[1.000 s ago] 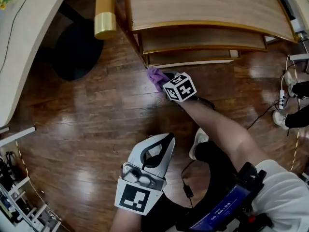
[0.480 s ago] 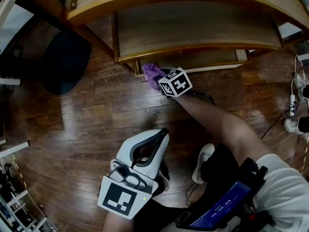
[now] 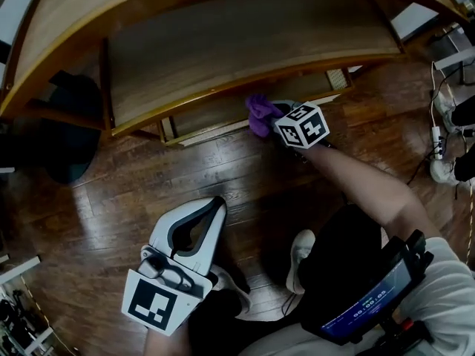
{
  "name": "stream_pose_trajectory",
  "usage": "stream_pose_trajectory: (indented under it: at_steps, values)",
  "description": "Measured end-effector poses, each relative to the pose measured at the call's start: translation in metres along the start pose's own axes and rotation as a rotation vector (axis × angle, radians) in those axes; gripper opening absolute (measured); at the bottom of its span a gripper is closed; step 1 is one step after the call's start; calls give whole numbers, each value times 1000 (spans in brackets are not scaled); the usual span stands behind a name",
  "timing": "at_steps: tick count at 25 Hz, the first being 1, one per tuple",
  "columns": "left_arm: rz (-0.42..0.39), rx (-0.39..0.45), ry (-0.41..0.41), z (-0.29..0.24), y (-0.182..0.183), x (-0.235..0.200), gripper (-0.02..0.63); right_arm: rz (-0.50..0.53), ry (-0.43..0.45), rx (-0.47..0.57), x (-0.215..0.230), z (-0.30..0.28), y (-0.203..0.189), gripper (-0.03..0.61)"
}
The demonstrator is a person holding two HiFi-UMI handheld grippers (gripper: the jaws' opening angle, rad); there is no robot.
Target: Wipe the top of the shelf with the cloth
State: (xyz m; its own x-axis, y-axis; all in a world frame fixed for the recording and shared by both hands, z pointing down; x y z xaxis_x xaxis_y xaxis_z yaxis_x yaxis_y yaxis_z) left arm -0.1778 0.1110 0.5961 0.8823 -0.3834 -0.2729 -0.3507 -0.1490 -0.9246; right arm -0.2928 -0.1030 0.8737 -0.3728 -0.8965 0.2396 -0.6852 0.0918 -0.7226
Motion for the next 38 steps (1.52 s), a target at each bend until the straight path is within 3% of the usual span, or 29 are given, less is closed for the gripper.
stream_pose_trajectory:
  at_steps: [8, 15, 26, 29, 33, 38]
  values:
    - [-64, 16, -20, -35, 2, 3, 21, -96, -191, 63, 113, 88, -40, 78]
    - [-83, -26, -29, -37, -10, 5, 21, -71, -316, 42, 186, 141, -61, 78]
    - [-99, -4, 20, -28, -1, -9, 21, -53, -523, -6, 239, 193, -86, 78]
    - [-105, 10, 36, -23, 4, -12, 21, -35, -448, 41, 207, 189, -73, 78]
    - [-109, 31, 35, -26, 3, -16, 21, 56, -230, 69, 119, 147, -49, 78]
    - [-115, 24, -23, -18, -9, -14, 21, 189, 60, -26, -10, 54, -45, 78]
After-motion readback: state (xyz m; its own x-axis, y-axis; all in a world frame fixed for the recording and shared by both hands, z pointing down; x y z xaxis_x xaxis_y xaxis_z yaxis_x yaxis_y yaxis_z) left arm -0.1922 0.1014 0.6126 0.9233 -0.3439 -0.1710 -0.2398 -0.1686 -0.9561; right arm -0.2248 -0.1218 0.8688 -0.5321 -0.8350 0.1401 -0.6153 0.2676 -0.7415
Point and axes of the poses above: the fingertips, and each gripper's own axes: z backward along the fingers, x to its right, y out of its top, the point moved 4 cm from there along z, backward along the fingers, and after that the axes turned 2 degrees about z, right-handed, at the moved point
